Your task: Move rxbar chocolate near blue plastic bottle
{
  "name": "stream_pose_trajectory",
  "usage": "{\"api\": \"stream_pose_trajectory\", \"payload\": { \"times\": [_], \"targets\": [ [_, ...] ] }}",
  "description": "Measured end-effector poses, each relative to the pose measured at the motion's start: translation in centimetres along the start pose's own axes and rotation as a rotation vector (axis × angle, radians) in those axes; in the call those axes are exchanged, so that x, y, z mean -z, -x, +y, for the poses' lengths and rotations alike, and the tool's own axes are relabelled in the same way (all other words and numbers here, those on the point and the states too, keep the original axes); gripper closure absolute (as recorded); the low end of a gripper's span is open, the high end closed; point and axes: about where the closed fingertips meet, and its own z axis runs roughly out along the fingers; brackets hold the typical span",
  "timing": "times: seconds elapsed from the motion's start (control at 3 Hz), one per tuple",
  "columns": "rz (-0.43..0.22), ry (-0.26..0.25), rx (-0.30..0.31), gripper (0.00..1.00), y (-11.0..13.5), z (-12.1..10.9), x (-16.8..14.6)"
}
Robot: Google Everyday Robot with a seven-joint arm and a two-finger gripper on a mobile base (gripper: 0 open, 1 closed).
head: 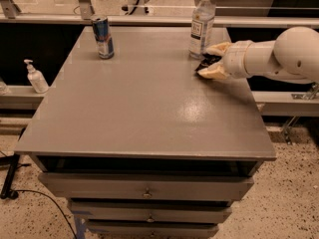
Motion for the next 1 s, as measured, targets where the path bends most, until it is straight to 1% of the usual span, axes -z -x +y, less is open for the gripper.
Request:
{"api": "stream_pose_trajectory", "payload": {
  "times": [0.33,1.0],
  "targets": [
    [-0.011,0.017,-0.001,0.00,0.53,0.29,-0.26],
    [-0.015,0.025,-0.001,0.00,1.01,0.45,-0.09]
  ]
}}
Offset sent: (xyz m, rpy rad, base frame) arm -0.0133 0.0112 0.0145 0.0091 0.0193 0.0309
